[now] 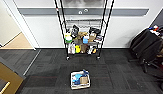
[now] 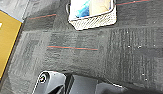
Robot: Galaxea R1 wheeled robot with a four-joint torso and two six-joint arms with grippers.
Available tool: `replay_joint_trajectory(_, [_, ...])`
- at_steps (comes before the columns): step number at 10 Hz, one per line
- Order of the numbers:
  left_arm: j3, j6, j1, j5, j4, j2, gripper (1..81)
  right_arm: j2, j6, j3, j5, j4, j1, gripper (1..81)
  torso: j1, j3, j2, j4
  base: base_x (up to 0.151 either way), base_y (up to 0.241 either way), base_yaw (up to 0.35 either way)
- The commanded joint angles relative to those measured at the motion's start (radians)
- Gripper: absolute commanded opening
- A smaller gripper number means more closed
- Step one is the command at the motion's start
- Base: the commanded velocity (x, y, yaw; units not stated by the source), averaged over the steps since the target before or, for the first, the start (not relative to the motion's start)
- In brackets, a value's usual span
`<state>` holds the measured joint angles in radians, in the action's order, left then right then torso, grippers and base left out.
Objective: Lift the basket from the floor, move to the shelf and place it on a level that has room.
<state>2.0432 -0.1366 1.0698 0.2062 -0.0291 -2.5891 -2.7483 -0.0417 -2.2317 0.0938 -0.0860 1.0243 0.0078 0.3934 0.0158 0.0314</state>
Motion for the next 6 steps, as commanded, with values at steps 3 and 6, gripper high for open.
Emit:
replay_joint_trajectory(3, [-0.035,-0.003,-0.052,-0.041,-0.002,0.033,81.1,0.019,0.002,0.012,-0.042,0.008,-0.062,81.1,0.0,0.0,0.0,0.0,0.111,0.0,0.0])
replay_joint_trajectory(6, [-0.037,-0.003,-0.05,-0.041,-0.002,0.035,81.1,0.019,0.002,0.011,-0.042,0.008,-0.063,81.1,-0.001,0.0,0.0,0.0,0.111,0.0,0.0])
